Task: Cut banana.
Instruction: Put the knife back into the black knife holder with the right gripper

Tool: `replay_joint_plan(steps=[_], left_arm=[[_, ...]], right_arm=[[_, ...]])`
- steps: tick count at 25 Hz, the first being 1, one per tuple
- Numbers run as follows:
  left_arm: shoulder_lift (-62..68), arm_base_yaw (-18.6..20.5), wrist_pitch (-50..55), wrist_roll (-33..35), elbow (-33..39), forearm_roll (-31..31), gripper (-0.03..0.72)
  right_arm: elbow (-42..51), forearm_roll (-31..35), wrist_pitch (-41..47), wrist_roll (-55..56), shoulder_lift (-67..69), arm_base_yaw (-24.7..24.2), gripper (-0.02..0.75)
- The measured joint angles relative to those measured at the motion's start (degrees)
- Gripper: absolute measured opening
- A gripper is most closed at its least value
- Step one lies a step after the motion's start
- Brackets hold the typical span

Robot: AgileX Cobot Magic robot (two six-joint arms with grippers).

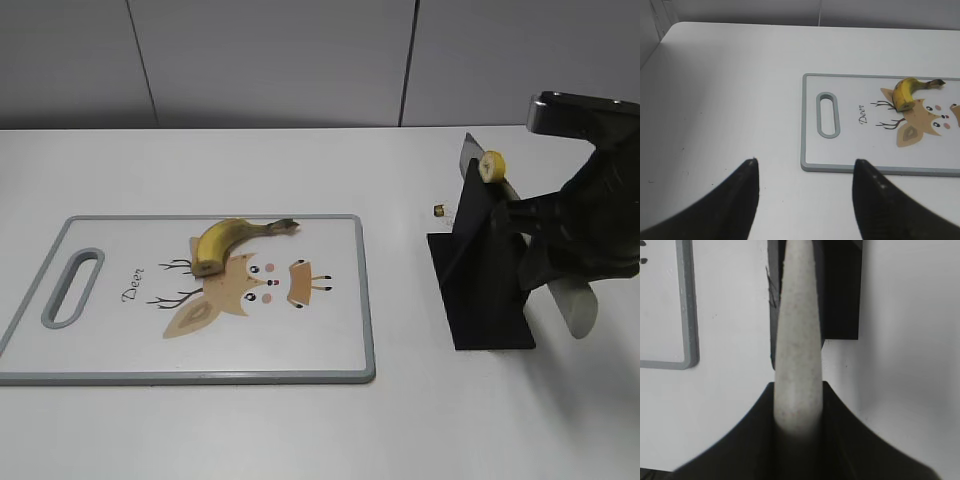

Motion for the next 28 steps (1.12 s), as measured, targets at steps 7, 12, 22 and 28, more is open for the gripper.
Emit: replay_joint_plan(steps=[7, 12, 22, 28], left_arm=[[0.0, 0.0, 0.0, 0.0, 0.0, 0.0, 0.573], [0.0, 0.0, 0.0, 0.0, 0.0, 0.0, 0.573], [0.0, 0.0, 0.0, 0.0, 0.0, 0.0, 0.573], [0.0, 0.0, 0.0, 0.0, 0.0, 0.0, 0.573]], right_arm=[[0.0, -0.3, -1.8, 0.3, 0.8, 0.0, 0.159], [-0.1, -0.3, -1.6, 0.4, 1.4, 0.1, 0.159], [-0.2, -0.2, 0.3, 0.3, 2.2, 0.2, 0.373], [-0.9, 1.6, 0.6, -2.2, 2.2, 0.2, 0.580]])
